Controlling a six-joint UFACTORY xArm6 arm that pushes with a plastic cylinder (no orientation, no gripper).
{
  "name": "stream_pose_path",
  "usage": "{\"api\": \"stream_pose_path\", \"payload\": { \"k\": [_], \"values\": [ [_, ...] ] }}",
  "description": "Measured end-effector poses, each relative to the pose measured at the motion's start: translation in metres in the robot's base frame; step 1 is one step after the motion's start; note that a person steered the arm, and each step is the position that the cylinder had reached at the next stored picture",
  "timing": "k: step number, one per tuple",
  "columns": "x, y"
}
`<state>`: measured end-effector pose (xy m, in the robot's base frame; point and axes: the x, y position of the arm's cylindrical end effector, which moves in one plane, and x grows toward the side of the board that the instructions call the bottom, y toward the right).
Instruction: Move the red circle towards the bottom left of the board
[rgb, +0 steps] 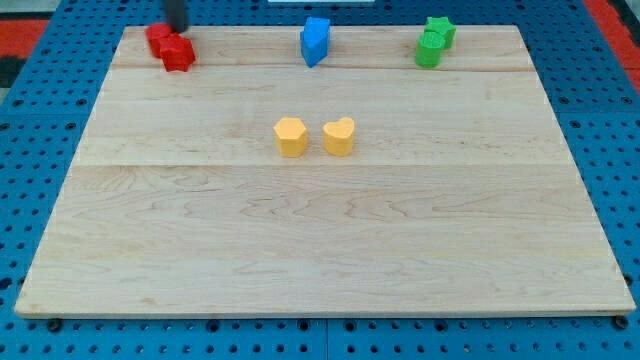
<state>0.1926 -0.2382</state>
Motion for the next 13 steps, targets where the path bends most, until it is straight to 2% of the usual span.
{"api": "stream_pose_path", "payload": {
  "k": [1, 2, 3, 4, 5, 7, 9, 11, 12, 13],
  "values": [
    [0.003, -0.014],
    [0.030, -0.037],
    [0.040, -0.027],
    [0.037, -0.028],
    [0.012, -0.028],
    [0.065, -0.033],
    [0.036, -0.015],
    [0.114, -0.002],
    [0.082, -0.008],
    [0.116, 0.042]
  ]
}}
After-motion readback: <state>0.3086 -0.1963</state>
